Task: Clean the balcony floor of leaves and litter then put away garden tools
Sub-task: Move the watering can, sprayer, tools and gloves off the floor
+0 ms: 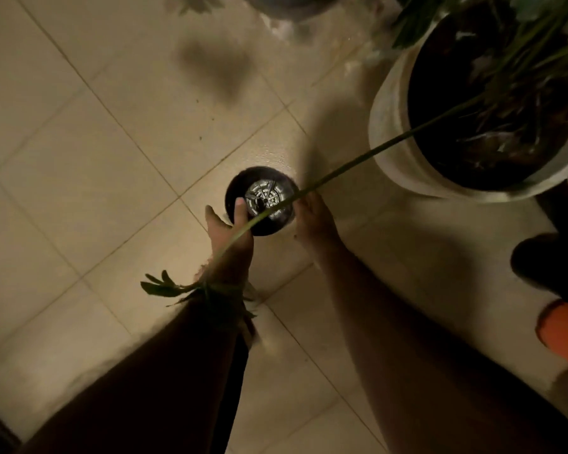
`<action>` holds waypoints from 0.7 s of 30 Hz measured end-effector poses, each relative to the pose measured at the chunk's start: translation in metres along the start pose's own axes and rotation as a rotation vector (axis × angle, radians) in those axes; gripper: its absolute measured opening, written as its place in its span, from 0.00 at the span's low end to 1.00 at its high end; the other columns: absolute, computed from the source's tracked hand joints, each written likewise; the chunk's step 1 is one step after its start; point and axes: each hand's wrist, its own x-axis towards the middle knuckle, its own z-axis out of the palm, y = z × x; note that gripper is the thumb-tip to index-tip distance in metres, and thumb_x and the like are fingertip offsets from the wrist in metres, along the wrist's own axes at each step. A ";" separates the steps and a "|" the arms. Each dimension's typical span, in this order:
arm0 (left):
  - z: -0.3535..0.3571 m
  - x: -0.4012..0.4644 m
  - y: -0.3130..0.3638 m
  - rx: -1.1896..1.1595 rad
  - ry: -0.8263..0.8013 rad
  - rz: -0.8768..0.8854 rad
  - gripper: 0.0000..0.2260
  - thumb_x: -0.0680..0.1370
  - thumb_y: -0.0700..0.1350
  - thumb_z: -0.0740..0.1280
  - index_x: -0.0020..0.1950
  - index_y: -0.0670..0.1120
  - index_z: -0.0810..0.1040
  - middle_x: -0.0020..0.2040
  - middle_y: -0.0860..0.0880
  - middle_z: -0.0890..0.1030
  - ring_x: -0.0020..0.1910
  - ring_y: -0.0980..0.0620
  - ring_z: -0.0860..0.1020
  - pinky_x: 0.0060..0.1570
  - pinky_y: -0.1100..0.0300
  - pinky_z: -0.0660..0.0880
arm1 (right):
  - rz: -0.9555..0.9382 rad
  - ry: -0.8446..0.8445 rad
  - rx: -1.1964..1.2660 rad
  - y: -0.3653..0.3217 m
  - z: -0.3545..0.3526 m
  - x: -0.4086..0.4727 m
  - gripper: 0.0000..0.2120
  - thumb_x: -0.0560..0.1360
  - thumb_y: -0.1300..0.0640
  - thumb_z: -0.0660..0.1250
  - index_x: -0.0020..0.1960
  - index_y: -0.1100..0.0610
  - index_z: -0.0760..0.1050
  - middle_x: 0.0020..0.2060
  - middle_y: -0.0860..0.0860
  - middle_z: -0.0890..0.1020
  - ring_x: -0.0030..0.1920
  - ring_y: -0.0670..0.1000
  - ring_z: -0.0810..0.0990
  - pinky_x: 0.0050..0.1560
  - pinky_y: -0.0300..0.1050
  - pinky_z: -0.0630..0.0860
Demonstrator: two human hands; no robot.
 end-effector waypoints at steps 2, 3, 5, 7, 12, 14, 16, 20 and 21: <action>0.005 0.013 -0.002 -0.052 -0.009 0.011 0.42 0.74 0.66 0.65 0.81 0.49 0.54 0.79 0.43 0.61 0.75 0.41 0.65 0.70 0.39 0.68 | -0.009 0.039 0.036 0.000 0.006 0.011 0.16 0.84 0.54 0.56 0.69 0.56 0.73 0.63 0.57 0.79 0.62 0.57 0.77 0.60 0.49 0.74; 0.005 0.019 -0.003 -0.066 -0.031 -0.008 0.42 0.72 0.68 0.64 0.79 0.49 0.58 0.77 0.44 0.65 0.73 0.42 0.68 0.69 0.40 0.69 | -0.002 0.040 0.064 0.001 0.009 0.015 0.16 0.84 0.54 0.56 0.69 0.55 0.73 0.63 0.56 0.79 0.63 0.57 0.77 0.62 0.51 0.74; 0.006 0.019 0.002 -0.103 -0.091 -0.026 0.32 0.77 0.66 0.62 0.75 0.49 0.66 0.69 0.45 0.75 0.65 0.46 0.75 0.64 0.43 0.75 | 0.038 0.004 0.142 0.001 0.012 0.014 0.17 0.84 0.50 0.55 0.70 0.49 0.72 0.65 0.54 0.78 0.64 0.57 0.76 0.64 0.57 0.75; 0.009 0.015 0.008 -0.136 -0.139 -0.007 0.23 0.82 0.61 0.58 0.71 0.48 0.70 0.62 0.47 0.78 0.58 0.50 0.78 0.58 0.47 0.79 | 0.071 -0.025 0.212 0.001 0.013 0.006 0.20 0.81 0.44 0.54 0.71 0.43 0.70 0.68 0.53 0.76 0.66 0.57 0.75 0.63 0.61 0.75; 0.013 -0.020 0.014 -0.135 -0.179 -0.015 0.19 0.84 0.58 0.54 0.69 0.49 0.69 0.57 0.50 0.77 0.52 0.54 0.78 0.43 0.59 0.80 | 0.150 0.030 0.288 0.003 -0.001 -0.022 0.27 0.73 0.37 0.52 0.69 0.42 0.70 0.65 0.55 0.77 0.62 0.58 0.77 0.60 0.63 0.77; 0.017 -0.038 0.012 -0.123 -0.196 -0.012 0.20 0.83 0.60 0.55 0.69 0.50 0.69 0.61 0.48 0.77 0.57 0.50 0.79 0.46 0.57 0.80 | 0.167 0.059 0.293 0.009 -0.015 -0.035 0.27 0.74 0.39 0.52 0.69 0.46 0.71 0.64 0.56 0.78 0.62 0.58 0.77 0.61 0.64 0.76; 0.023 -0.059 0.007 -0.111 -0.212 -0.001 0.17 0.83 0.60 0.55 0.65 0.52 0.72 0.60 0.48 0.78 0.56 0.53 0.78 0.42 0.58 0.79 | 0.163 0.079 0.304 0.014 -0.036 -0.055 0.25 0.77 0.41 0.54 0.69 0.50 0.71 0.63 0.56 0.78 0.62 0.59 0.77 0.60 0.65 0.76; 0.041 -0.105 -0.001 -0.041 -0.306 -0.001 0.11 0.85 0.55 0.55 0.61 0.53 0.72 0.53 0.57 0.77 0.47 0.63 0.77 0.36 0.62 0.79 | 0.205 0.126 0.332 0.032 -0.078 -0.092 0.24 0.79 0.42 0.55 0.70 0.52 0.72 0.62 0.54 0.77 0.62 0.58 0.77 0.60 0.64 0.77; 0.049 -0.123 0.001 -0.030 -0.336 -0.001 0.13 0.84 0.55 0.55 0.63 0.52 0.72 0.53 0.57 0.78 0.48 0.62 0.78 0.34 0.63 0.79 | 0.211 0.141 0.334 0.038 -0.095 -0.102 0.25 0.79 0.42 0.55 0.71 0.52 0.71 0.64 0.54 0.77 0.64 0.58 0.76 0.61 0.64 0.76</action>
